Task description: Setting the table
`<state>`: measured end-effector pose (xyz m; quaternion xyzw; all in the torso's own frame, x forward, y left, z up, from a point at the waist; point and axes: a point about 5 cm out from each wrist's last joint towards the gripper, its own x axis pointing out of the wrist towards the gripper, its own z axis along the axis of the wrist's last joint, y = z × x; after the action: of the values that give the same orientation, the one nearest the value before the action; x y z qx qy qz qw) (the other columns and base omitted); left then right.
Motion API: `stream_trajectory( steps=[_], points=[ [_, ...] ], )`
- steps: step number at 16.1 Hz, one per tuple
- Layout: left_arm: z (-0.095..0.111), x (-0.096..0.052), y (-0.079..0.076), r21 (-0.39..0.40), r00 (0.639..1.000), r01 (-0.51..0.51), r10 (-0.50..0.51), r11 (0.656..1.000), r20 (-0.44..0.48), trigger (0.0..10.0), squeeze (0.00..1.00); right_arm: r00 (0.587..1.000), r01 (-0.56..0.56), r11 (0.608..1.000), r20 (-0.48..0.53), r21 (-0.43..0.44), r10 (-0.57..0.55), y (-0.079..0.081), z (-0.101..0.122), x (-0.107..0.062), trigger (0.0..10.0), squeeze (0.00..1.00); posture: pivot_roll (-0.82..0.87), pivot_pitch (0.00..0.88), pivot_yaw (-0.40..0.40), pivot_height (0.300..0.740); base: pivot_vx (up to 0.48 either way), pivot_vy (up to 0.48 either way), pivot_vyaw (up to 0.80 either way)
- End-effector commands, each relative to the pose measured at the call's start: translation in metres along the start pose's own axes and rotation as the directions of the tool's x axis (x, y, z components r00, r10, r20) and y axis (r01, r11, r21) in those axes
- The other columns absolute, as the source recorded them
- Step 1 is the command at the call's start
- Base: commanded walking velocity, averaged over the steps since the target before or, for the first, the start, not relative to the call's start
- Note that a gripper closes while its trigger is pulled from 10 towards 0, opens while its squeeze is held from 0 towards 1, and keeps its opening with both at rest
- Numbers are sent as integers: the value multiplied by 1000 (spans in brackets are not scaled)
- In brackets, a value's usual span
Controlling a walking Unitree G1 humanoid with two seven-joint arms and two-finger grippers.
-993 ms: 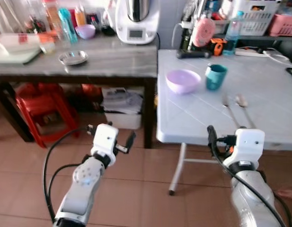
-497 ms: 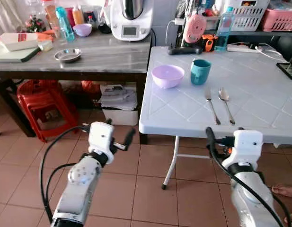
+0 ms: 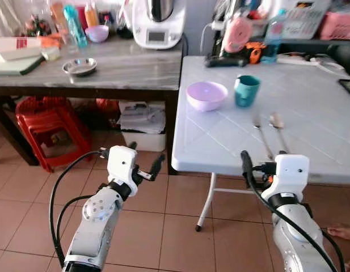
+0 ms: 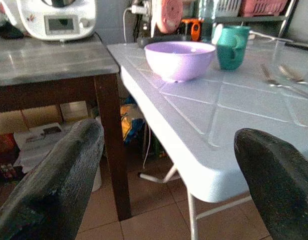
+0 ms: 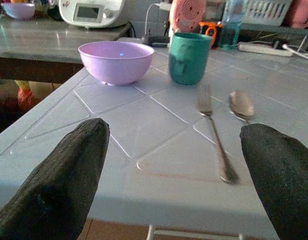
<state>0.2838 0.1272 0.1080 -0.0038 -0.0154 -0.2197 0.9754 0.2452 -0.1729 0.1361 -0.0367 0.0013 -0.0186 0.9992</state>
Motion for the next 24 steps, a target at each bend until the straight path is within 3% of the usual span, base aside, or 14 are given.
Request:
stream_trajectory(
  steps=[1,5,9,24],
  points=[
    [2,-2,2,5,1000,0,0,1000,-2,10000,0,1000,-2,1000,2,2,2,1,1,0,10000,0,-55,26,20,740,352,0,0],
    [0,-2,0,-1,1000,6,-6,1000,-9,10000,0,1000,-2,1000,-3,-4,2,-1,0,1,10000,0,-56,26,21,740,348,0,0],
    [-1,-2,-11,3,999,44,-44,999,-7,10000,0,1000,-14,1000,-5,-8,14,3,0,0,10000,0,-62,28,22,740,306,0,0],
    [-2,-3,-13,-3,998,56,-56,998,-19,10000,0,998,-55,998,-30,-35,53,8,-4,-1,10000,0,-66,34,28,740,279,0,0]
  ],
)
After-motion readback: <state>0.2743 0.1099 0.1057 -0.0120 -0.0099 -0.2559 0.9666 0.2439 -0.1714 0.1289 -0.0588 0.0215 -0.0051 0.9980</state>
